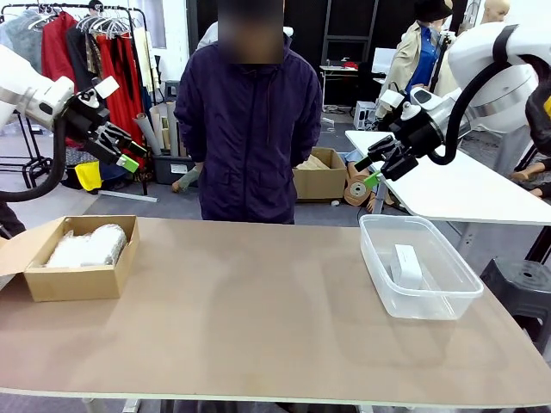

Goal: Separate and place wrapped and unwrapped clocks.
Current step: If the picked Digital clock is wrapped, place it in the Package Box ; if not, place it in the Organizing box.

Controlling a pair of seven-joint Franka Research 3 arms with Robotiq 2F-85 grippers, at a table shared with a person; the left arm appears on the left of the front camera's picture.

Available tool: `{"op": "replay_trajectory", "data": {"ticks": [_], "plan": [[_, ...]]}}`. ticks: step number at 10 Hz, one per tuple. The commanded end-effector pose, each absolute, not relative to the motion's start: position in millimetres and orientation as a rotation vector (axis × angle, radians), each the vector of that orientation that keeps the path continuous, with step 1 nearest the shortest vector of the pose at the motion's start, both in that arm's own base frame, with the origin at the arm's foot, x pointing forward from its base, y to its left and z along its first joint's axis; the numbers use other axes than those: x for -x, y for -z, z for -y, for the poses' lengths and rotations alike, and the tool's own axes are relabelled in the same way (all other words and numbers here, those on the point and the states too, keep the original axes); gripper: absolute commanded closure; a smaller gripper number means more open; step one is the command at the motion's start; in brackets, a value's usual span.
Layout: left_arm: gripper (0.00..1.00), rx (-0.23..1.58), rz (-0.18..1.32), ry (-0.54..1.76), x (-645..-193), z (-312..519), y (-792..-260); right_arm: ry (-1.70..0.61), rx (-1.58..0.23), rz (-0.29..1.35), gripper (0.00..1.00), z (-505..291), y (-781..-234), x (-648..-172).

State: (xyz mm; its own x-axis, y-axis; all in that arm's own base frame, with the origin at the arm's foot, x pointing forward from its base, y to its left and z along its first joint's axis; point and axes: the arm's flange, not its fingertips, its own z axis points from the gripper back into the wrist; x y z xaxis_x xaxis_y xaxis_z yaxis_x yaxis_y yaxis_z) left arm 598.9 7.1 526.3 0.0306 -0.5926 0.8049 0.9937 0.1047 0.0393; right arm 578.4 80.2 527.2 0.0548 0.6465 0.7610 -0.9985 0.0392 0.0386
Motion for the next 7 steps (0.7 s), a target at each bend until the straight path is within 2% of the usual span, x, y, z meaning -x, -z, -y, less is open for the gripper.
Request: {"op": "replay_trajectory", "data": {"ticks": [1,7], "plan": [[0.00,0.652,0.780,1.377,-597.9,-8.0,-527.2,-1.414,-0.681,0.655,0.00,-80.3,-529.0,-576.9],[0.00,0.652,0.780,1.377,-597.9,-8.0,-527.2,-1.414,-0.681,0.655,0.00,-80.3,-529.0,-576.9]]}}
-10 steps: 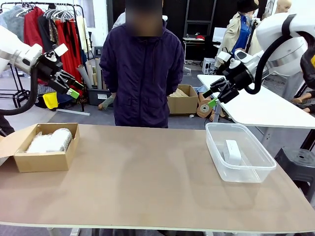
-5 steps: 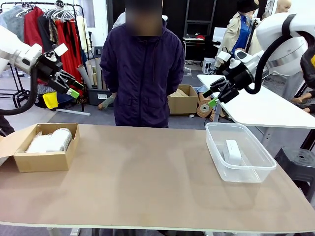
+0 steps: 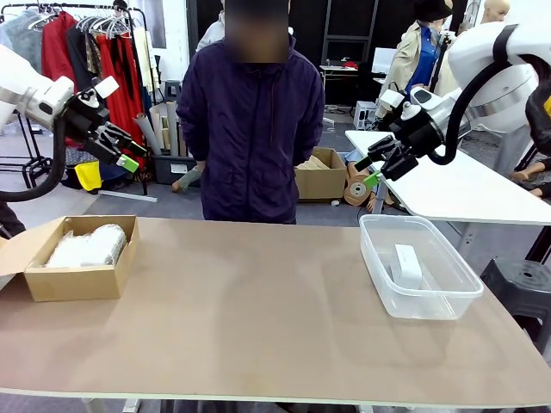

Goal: Separate and place wrapped and unwrapped clocks.
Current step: If the picked Digital clock is wrapped, place it in the Package Box ; if not, place it in the Organizing box.

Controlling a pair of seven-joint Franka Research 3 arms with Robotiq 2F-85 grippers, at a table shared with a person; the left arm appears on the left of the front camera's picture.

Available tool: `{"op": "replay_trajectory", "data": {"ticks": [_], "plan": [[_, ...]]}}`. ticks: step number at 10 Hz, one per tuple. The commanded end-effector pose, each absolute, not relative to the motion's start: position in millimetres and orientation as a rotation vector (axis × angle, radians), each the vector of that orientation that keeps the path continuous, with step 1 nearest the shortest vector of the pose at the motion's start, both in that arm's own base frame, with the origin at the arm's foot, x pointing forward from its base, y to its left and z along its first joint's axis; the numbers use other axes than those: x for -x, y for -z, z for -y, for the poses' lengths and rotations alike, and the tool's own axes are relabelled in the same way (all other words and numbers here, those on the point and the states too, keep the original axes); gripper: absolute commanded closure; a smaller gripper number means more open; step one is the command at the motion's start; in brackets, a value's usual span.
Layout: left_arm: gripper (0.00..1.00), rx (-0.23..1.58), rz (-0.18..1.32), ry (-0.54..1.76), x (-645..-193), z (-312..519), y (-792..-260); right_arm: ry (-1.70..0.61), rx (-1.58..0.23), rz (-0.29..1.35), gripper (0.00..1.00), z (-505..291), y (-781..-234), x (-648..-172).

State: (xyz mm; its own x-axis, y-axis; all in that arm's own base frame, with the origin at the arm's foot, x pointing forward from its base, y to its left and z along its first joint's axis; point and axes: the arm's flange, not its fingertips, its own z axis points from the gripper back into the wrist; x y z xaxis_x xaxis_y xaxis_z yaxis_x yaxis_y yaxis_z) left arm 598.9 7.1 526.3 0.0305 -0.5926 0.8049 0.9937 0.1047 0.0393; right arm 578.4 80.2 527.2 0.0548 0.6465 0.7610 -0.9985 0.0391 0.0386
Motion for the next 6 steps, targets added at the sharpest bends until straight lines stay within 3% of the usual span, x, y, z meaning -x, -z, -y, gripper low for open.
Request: {"op": "replay_trajectory", "data": {"ticks": [1,6], "plan": [[0.00,0.652,0.780,1.377,-597.9,-8.0,-527.2,-1.414,-0.681,0.655,0.00,-80.3,-529.0,-576.9],[0.00,0.652,0.780,1.377,-597.9,-8.0,-527.2,-1.414,-0.681,0.655,0.00,-80.3,-529.0,-576.9]]}}
